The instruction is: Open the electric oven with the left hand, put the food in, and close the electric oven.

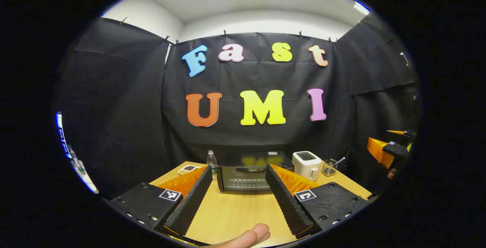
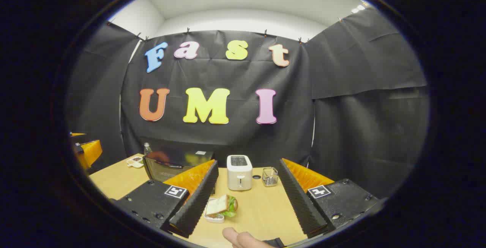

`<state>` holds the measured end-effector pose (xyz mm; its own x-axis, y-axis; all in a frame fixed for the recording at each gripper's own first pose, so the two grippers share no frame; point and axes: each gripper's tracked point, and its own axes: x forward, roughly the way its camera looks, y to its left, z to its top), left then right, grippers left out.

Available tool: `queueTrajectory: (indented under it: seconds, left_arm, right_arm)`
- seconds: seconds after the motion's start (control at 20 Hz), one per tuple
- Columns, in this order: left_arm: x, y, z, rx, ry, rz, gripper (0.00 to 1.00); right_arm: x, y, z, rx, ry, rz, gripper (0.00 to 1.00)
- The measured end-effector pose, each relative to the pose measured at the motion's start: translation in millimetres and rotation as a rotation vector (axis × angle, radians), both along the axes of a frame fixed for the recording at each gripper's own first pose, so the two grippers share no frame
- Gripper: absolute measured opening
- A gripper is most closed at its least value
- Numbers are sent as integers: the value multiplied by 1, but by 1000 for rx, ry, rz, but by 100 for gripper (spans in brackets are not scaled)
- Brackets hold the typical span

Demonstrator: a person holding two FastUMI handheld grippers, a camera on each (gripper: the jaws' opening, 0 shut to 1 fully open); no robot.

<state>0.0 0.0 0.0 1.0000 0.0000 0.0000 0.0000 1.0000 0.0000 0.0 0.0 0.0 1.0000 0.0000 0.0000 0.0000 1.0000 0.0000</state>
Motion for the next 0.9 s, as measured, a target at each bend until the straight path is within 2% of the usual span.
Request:
queueTrajectory:
  seconds: [0.05,0.1,0.15,0.2,0.25,0.3,0.35,0.45,0.5,0.55,0.6,0.65,0.7,0.75,0.8,0.85,0.9]
  left_arm:
    - [0,-2,3,-11,-4,-5,93]
    - [1,-2,4,-17,-4,-6,92]
    - [2,-3,3,-19,-2,-7,93]
    - [2,-4,5,-19,-6,-8,93]
    - [2,-3,8,-18,-10,-6,93]
    - [2,-3,8,-17,-10,-6,93]
    - [4,-4,8,-17,-7,-10,93]
    - [5,-5,11,-28,-9,-20,93]
    - [6,-5,13,-34,-16,-22,93]
    - [7,-4,13,-37,-14,-22,93]
    - [9,-5,11,-39,-9,-24,93]
    - [10,-5,9,-41,-3,-27,93]
    - [12,-6,8,-44,1,-30,93]
    - [15,-7,6,-45,7,-33,93]
    - [18,-8,4,-45,11,-36,93]
    - [22,-10,4,-45,9,-43,93]
    - [28,-13,2,-45,8,-55,93]
  right_arm:
    - [-2,-4,3,2,-5,-4,100]
    - [-3,-8,7,5,-11,-8,100]
    - [-5,-12,10,8,-17,-11,93]
    - [-7,-18,15,12,-28,-15,93]
    - [-8,-21,19,15,-37,-20,100]
    - [-10,-25,23,15,-45,-24,100]
    - [-11,-29,24,16,-51,-29,93]
    - [-13,-36,28,12,-70,-47,93]
    - [-14,-39,30,7,-79,-57,100]
    - [-15,-42,31,1,-91,-66,93]
    - [-16,-42,32,-3,-99,-72,93]
    - [-16,-44,34,-9,-108,-78,100]
    - [-17,-44,35,-12,-113,-78,93]
    - [-17,-43,35,-15,-115,-75,100]
    - [-17,-42,34,-20,-116,-77,93]
    - [-16,-45,33,-26,-119,-83,100]
    - [-14,-46,34,-27,-123,-89,100]
